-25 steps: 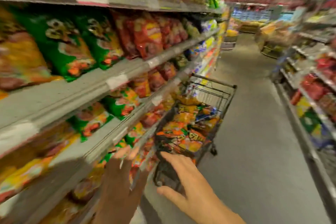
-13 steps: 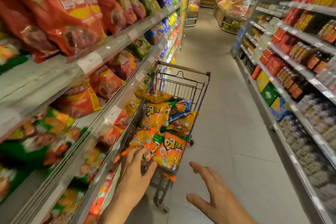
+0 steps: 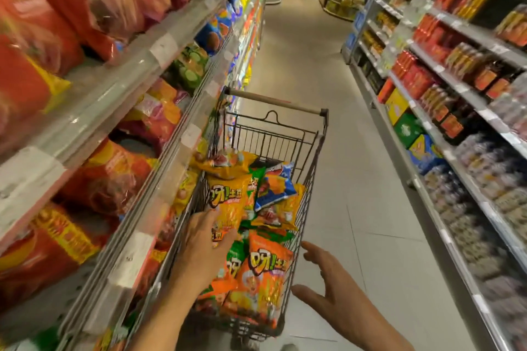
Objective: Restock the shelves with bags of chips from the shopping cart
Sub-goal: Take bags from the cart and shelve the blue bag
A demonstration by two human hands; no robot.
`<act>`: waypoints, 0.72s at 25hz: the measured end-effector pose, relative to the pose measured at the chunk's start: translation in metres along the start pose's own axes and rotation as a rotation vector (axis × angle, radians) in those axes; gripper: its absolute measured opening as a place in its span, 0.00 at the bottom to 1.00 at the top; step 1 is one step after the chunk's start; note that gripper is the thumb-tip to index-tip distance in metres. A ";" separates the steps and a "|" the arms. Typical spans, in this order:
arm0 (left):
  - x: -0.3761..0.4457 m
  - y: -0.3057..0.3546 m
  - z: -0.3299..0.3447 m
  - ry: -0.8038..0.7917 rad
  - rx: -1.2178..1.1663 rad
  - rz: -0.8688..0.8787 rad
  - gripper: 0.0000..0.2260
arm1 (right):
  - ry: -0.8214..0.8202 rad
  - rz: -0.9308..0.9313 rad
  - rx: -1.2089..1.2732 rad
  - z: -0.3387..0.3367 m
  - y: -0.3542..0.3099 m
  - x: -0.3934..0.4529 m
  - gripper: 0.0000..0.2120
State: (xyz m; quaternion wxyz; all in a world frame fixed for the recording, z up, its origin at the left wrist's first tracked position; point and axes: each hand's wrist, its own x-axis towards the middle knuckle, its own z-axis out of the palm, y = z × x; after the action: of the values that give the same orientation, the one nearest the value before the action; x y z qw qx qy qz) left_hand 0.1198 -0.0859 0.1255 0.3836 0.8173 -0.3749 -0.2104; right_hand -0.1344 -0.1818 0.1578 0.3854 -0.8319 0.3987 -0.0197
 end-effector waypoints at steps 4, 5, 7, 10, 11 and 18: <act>0.063 -0.006 -0.011 0.025 0.079 -0.038 0.24 | -0.034 -0.007 0.010 -0.012 0.004 0.075 0.36; 0.082 -0.009 -0.011 0.027 0.097 -0.049 0.25 | -0.035 -0.002 0.017 -0.017 0.007 0.098 0.37; 0.120 -0.012 -0.008 0.040 0.144 -0.071 0.27 | -0.033 0.024 0.039 -0.026 0.016 0.145 0.39; 0.186 -0.005 0.003 0.076 0.179 -0.089 0.27 | -0.015 0.031 0.080 -0.037 0.042 0.223 0.42; 0.209 -0.003 0.009 0.071 0.196 -0.108 0.28 | -0.016 0.054 0.090 -0.040 0.051 0.249 0.43; 0.364 -0.016 0.071 -0.091 0.326 -0.431 0.31 | -0.127 0.251 0.212 -0.015 0.130 0.417 0.47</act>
State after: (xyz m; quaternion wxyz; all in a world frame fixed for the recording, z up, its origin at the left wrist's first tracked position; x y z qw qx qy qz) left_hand 0.3115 -0.3943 0.0481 0.1761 0.9190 -0.2382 -0.2603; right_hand 0.0604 -0.5237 -0.0316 0.4947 -0.7300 0.4698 0.0393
